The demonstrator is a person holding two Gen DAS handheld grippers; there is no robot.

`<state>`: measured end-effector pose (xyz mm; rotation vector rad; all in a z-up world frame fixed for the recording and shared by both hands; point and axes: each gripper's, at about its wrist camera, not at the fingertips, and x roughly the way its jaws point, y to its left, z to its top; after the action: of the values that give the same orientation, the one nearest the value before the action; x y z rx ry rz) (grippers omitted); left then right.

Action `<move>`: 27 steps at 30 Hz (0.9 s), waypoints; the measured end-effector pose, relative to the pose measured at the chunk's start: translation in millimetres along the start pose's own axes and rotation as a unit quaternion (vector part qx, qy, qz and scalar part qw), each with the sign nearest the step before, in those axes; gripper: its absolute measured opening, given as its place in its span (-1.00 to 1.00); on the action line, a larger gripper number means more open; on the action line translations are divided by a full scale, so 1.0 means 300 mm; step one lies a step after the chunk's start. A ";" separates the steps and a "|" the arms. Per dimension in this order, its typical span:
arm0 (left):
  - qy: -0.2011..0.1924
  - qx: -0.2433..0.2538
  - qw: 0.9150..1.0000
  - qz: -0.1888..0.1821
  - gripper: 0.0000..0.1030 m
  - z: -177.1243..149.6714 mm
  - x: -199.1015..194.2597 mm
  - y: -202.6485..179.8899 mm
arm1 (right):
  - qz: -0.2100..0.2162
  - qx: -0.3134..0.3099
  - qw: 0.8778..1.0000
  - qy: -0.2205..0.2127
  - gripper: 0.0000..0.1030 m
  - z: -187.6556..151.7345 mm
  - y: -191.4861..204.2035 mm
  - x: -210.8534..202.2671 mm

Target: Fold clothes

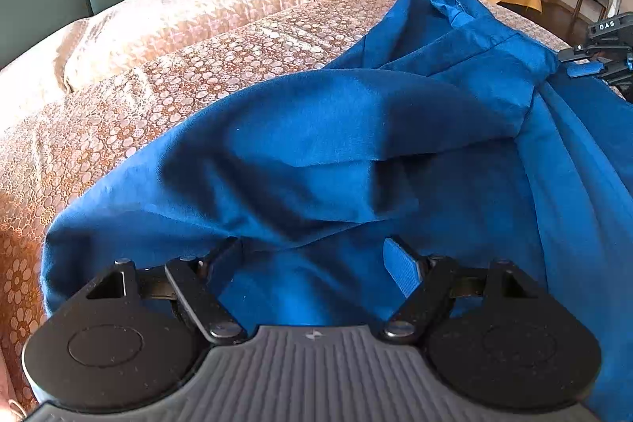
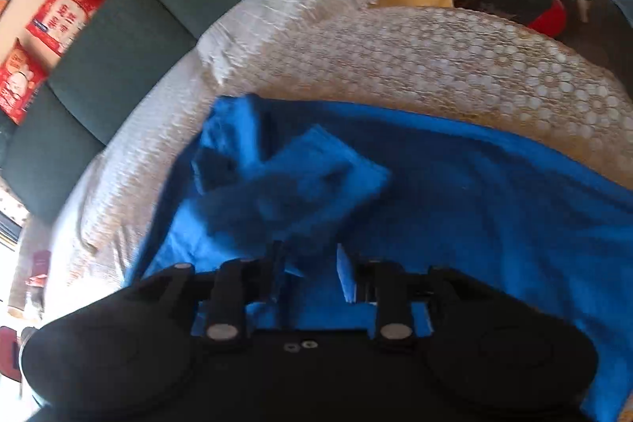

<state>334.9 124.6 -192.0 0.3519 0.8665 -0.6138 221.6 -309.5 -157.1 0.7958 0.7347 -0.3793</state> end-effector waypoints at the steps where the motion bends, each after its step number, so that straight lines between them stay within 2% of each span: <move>1: -0.005 0.013 1.000 0.004 0.52 -0.002 -0.009 -0.008 | 0.004 -0.011 1.000 0.001 1.00 0.001 0.013 -0.005; 4: -0.021 0.046 0.999 0.009 0.52 -0.014 -0.034 -0.018 | 0.063 -0.080 0.995 0.008 1.00 -0.005 0.094 -0.026; 6: -0.030 0.062 0.998 0.014 0.52 -0.022 -0.050 -0.018 | 0.123 -0.163 0.979 0.023 1.00 -0.033 0.189 -0.027; 8: -0.029 0.060 0.998 0.012 0.52 -0.024 -0.056 -0.001 | 0.186 -0.252 0.949 0.041 1.00 -0.077 0.307 -0.014; 13: -0.029 0.042 0.999 0.009 0.52 -0.036 -0.070 0.051 | 0.283 -0.359 0.879 0.136 1.00 -0.165 0.579 0.129; 16: -0.029 0.030 0.999 0.013 0.52 -0.045 -0.075 0.090 | 0.305 -0.413 0.843 0.161 1.00 -0.207 0.727 0.215; 19: -0.022 0.023 0.999 0.017 0.52 -0.053 -0.074 0.134 | 0.318 -0.453 0.814 0.178 1.00 -0.257 0.845 0.265; 23: 0.001 0.001 1.000 0.000 0.52 -0.067 -0.052 0.190 | 0.315 -0.497 0.783 0.199 1.00 -0.328 0.981 0.325; 27: -0.006 -0.001 1.000 -0.027 0.52 -0.059 -0.051 0.190 | 0.311 -0.518 0.758 0.247 1.00 -0.411 1.046 0.392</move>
<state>352.8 183.5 -187.9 0.3234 0.8669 -0.6654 424.6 -15.9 -140.9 0.0060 0.9574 0.8539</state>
